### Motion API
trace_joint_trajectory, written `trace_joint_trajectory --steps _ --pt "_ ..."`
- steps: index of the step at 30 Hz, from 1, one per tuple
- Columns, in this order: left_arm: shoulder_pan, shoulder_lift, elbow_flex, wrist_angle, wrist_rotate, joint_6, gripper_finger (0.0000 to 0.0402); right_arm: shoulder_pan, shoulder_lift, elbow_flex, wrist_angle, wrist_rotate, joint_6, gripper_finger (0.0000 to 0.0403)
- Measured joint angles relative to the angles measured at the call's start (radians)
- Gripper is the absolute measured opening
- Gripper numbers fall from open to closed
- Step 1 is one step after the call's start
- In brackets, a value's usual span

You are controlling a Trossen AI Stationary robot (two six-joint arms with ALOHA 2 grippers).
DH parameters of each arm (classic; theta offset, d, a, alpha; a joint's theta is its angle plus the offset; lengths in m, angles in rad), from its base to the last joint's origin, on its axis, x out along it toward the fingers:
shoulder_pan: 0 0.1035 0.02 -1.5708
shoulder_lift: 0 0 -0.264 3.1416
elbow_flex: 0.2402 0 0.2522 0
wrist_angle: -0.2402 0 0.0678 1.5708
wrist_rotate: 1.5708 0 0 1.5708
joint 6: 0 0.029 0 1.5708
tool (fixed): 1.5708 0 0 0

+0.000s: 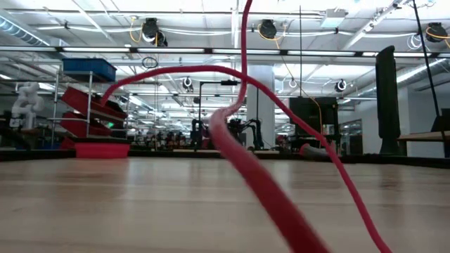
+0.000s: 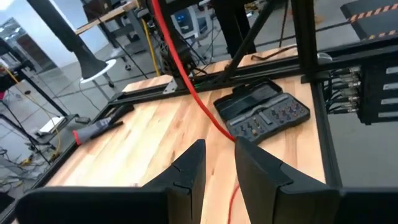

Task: Coil cords
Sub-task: Coil the red wire onto the spool

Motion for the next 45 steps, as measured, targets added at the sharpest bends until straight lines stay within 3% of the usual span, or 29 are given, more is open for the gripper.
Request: trace_joint_trajectory --steps 6,15,45 --pt "0.018 0.007 0.0 -0.005 0.075 -0.048 0.0093 0.0 0.0 0.0 0.001 0.001 -0.003 0.0" --pt "0.04 0.027 0.0 -0.023 0.106 -0.139 0.0093 0.0 0.001 0.0 0.001 0.001 -0.003 0.0" --pt "0.073 0.049 0.0 -0.057 0.123 -0.158 0.0093 0.0 0.001 0.0 0.0 0.002 -0.005 0.0"
